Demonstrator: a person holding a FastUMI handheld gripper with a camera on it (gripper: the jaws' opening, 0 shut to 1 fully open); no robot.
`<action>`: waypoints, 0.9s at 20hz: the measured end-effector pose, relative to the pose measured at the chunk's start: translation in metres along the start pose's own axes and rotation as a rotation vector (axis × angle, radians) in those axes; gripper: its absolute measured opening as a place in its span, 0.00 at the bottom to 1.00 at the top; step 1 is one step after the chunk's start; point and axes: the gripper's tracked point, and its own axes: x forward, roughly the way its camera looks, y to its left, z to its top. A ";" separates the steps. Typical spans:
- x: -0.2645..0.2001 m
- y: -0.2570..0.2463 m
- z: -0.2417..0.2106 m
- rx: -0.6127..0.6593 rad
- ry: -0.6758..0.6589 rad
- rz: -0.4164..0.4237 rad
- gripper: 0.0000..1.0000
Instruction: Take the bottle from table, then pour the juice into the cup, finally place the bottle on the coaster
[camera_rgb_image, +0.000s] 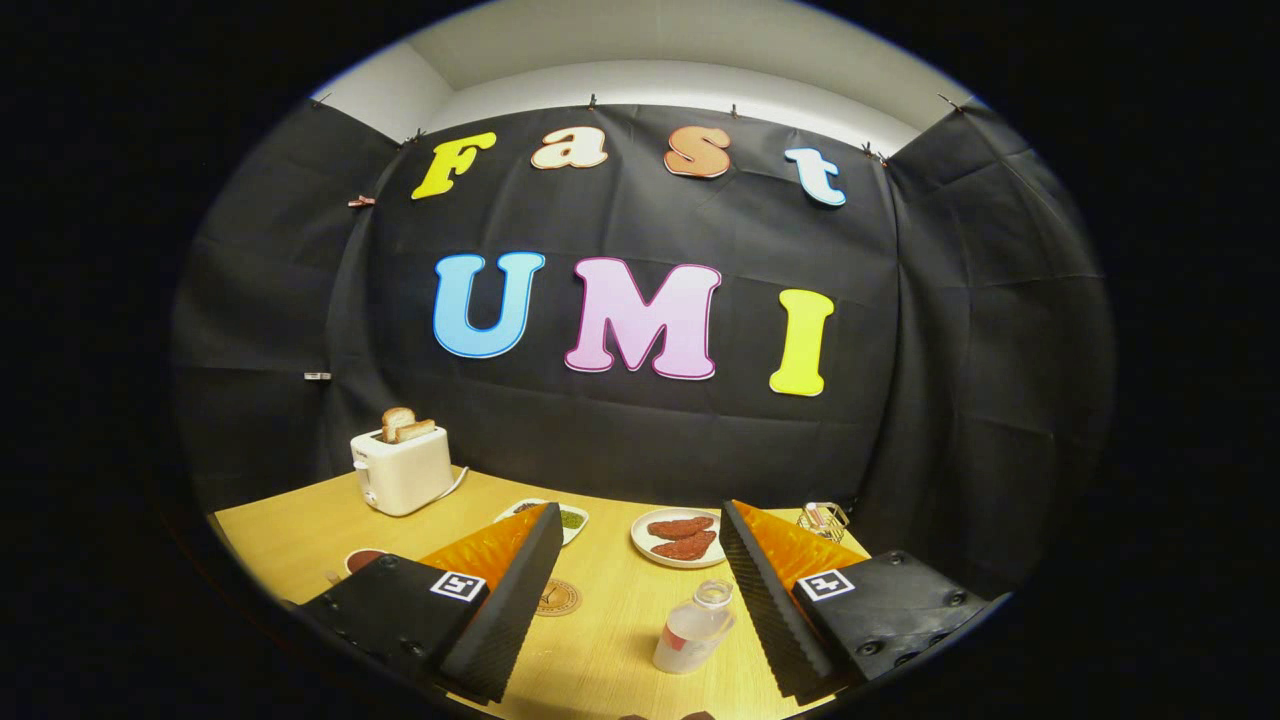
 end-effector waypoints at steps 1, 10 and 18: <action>0.002 -0.003 -0.002 0.000 0.002 -0.004 0.97; 0.019 -0.030 -0.044 -0.005 0.073 -0.046 0.97; 0.042 -0.041 -0.102 -0.030 0.120 -0.029 0.97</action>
